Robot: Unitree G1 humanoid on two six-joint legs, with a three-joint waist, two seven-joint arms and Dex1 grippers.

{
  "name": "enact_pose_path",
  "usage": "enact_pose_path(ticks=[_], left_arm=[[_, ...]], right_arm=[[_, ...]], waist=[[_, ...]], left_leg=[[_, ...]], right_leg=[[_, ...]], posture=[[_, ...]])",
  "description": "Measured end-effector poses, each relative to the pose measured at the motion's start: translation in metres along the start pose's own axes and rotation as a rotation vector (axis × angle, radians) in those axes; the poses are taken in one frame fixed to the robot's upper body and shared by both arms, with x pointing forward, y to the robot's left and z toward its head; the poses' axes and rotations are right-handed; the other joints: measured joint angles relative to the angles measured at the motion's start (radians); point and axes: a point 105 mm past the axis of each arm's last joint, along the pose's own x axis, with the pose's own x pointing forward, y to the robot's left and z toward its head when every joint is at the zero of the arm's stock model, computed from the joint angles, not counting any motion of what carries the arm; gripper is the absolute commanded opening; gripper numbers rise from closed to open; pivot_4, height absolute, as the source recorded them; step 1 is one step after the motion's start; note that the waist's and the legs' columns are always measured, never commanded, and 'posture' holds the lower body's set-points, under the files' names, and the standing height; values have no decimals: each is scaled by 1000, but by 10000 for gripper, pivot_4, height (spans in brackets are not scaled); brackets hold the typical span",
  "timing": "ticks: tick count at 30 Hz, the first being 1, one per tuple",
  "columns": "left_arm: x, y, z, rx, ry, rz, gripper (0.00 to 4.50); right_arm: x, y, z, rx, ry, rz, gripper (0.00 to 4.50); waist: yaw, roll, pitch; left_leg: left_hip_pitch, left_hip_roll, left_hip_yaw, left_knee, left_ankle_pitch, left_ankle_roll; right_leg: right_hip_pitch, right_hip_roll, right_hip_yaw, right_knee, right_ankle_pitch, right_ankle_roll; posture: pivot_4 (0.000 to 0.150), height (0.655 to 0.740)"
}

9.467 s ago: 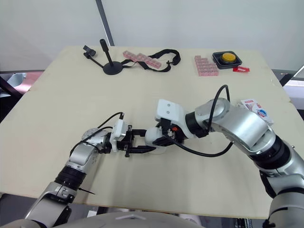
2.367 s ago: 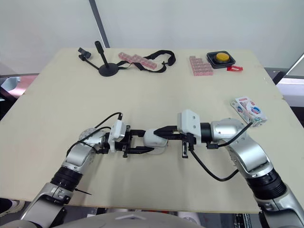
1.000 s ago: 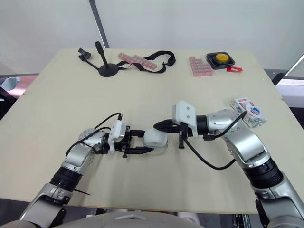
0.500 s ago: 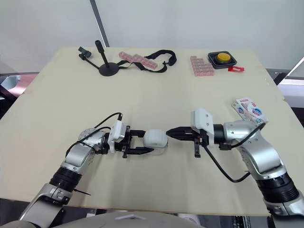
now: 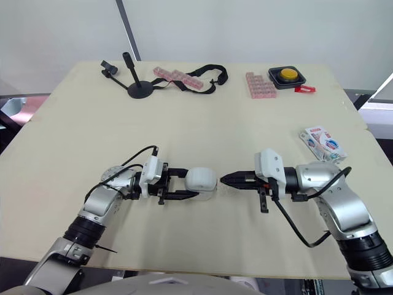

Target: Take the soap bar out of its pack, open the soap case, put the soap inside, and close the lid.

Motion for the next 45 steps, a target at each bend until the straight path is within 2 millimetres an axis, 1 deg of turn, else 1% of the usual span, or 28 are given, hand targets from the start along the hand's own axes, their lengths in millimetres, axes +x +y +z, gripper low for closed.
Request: enact_pose_path(ticks=[5,16,45], left_arm=[[0,0,0,-1,0,0,18899],[-1,0,0,-3,5,4,18899],[-2,-1,-2,-10,4,17,18899]], right_arm=[[6,1,0,2,-5,16,385],[11,0,-1,-14,7,31,385],[14,-2,1,-8,-4,35,385]], waist=[[0,0,0],[-2,0,0],[-3,0,0]], left_leg=[[0,0,0,0,0,0],[0,0,0,0,0,0],[0,0,0,0,0,0]], right_leg=[[0,0,0,0,0,0],[0,0,0,1,0,0],[0,0,0,1,0,0]], posture=[[1500,7400],[1500,7400],[1500,7400]])
